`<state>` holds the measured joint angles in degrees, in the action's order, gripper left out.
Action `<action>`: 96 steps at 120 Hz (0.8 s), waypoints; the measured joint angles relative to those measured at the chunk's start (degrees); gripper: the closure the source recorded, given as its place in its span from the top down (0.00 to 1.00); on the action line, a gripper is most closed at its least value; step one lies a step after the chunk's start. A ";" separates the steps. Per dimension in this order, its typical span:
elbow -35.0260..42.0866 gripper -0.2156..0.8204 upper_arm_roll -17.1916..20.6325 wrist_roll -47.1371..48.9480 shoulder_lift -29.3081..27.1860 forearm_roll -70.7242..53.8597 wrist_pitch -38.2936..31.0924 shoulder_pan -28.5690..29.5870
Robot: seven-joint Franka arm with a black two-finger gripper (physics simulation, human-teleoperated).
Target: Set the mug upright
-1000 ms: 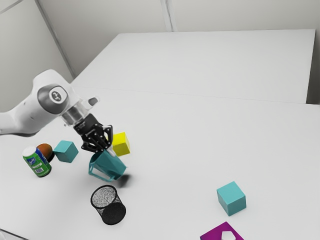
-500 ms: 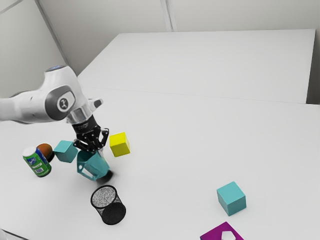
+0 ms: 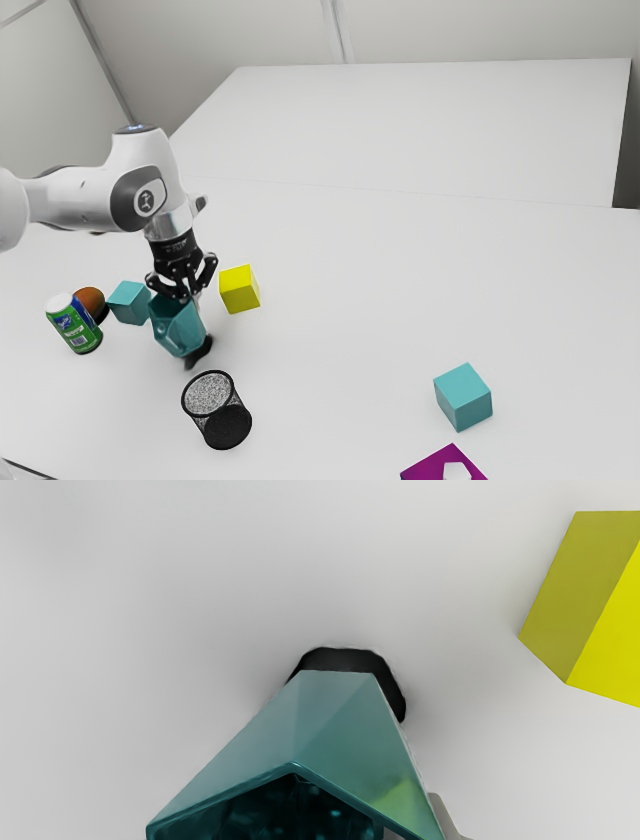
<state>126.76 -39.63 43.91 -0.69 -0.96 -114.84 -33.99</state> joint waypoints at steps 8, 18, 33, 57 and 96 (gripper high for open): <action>0.01 0.03 -0.04 0.89 0.48 0.99 0.44 0.28; -0.05 0.03 -0.19 1.68 1.54 2.27 0.82 0.61; -0.10 0.03 -0.21 2.54 2.82 3.48 0.99 1.06; -0.09 0.03 -0.20 3.08 4.32 5.85 0.80 1.78; -1.54 0.59 -0.18 2.94 4.37 6.99 0.75 1.65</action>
<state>125.22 -39.81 46.85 3.68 6.04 -114.09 -32.34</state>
